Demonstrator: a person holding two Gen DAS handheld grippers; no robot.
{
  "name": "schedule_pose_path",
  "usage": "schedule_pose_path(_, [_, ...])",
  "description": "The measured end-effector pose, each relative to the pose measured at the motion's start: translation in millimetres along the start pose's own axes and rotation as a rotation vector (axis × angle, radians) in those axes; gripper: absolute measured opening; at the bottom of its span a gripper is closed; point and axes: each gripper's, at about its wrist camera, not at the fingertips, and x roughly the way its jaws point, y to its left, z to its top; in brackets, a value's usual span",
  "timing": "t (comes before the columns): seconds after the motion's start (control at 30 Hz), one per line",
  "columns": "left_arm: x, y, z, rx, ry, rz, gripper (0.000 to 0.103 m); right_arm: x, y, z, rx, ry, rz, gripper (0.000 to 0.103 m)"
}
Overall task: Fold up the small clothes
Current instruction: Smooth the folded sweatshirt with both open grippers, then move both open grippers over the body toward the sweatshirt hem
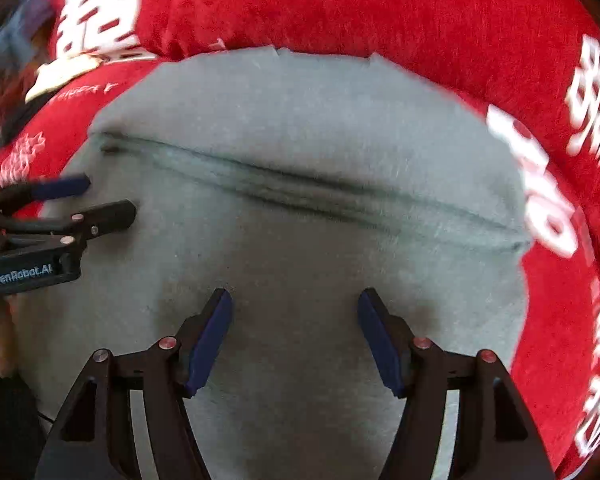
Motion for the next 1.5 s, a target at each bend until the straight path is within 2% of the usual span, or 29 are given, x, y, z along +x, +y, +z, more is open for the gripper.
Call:
schedule_pose_path(0.03, [-1,5,-9,-0.016,0.015,0.010,0.103,0,-1,-5,-0.017,0.007,-0.020,0.080])
schedule_pose_path(0.1, [-7,16,-26,-0.057,0.013,-0.013,0.103,-5,-16,-21,0.044,0.034,0.018,0.081])
schedule_pose_path(0.17, [-19,21,-44,-0.045,0.001,-0.006,0.103,-15,-23,-38,0.063,0.034,0.028,0.082])
schedule_pose_path(0.27, [-35,25,-78,-0.037,-0.014,-0.003,0.103,-35,-25,-75,0.027,0.012,-0.005,0.085])
schedule_pose_path(0.37, [-42,24,-98,-0.046,-0.025,-0.001,0.103,-53,-30,-111,0.024,0.002,-0.024,0.086])
schedule_pose_path(0.43, [-44,22,-110,-0.055,-0.007,-0.007,0.103,-60,-35,-124,0.045,0.004,-0.023,0.089])
schedule_pose_path(0.53, [-51,14,-123,-0.007,0.003,0.035,0.103,-62,-28,-135,0.026,0.017,-0.057,0.089])
schedule_pose_path(0.6, [-55,13,-122,-0.018,0.024,0.015,0.103,-65,-26,-134,0.037,0.043,-0.068,0.089])
schedule_pose_path(0.67, [-65,10,-117,-0.034,-0.008,-0.017,0.103,-69,-23,-125,0.066,0.058,-0.024,0.089])
schedule_pose_path(0.77, [-68,2,-108,-0.062,-0.010,-0.049,0.103,-74,-17,-108,0.103,0.014,0.025,0.089])
schedule_pose_path(0.83, [-65,-7,-99,-0.065,0.016,-0.079,0.103,-63,-20,-91,0.188,0.060,0.094,0.089])
schedule_pose_path(0.87, [-63,-15,-95,-0.049,0.025,-0.089,0.103,-54,-24,-84,0.247,0.111,0.146,0.090])
schedule_pose_path(0.9, [-62,-20,-94,-0.040,0.031,-0.089,0.103,-47,-27,-79,0.292,0.153,0.148,0.090])
schedule_pose_path(0.93, [-58,-24,-93,-0.032,0.047,-0.081,0.103,-45,-28,-77,0.308,0.158,0.136,0.090])
schedule_pose_path(1.0, [-45,-29,-97,-0.026,0.099,-0.073,0.103,-43,-25,-72,0.286,0.182,0.126,0.092])
schedule_pose_path(1.03, [-42,-30,-101,-0.018,0.095,-0.049,0.103,-41,-22,-72,0.261,0.195,0.115,0.092])
schedule_pose_path(1.07, [-43,-33,-105,0.008,0.056,-0.017,0.103,-41,-18,-74,0.231,0.199,0.099,0.092])
schedule_pose_path(1.13, [-46,-34,-109,0.016,0.043,-0.013,0.103,-40,-2,-79,0.113,0.200,0.030,0.092])
schedule_pose_path(1.2, [-48,-34,-112,0.014,0.043,-0.018,0.103,-41,17,-87,-0.014,0.172,-0.046,0.100])
schedule_pose_path(1.23, [-48,-34,-112,0.016,0.044,-0.019,0.103,-40,18,-90,-0.001,0.166,-0.061,0.101])
schedule_pose_path(1.37, [-50,-32,-113,0.016,0.043,-0.023,0.103,-42,-3,-92,0.185,0.172,0.010,0.103])
schedule_pose_path(1.43, [-51,-31,-115,0.018,0.041,-0.027,0.103,-47,-15,-95,0.281,0.133,0.056,0.103])
schedule_pose_path(1.5, [-52,-30,-118,0.025,0.032,-0.031,0.103,-51,-20,-100,0.316,0.101,0.081,0.103])
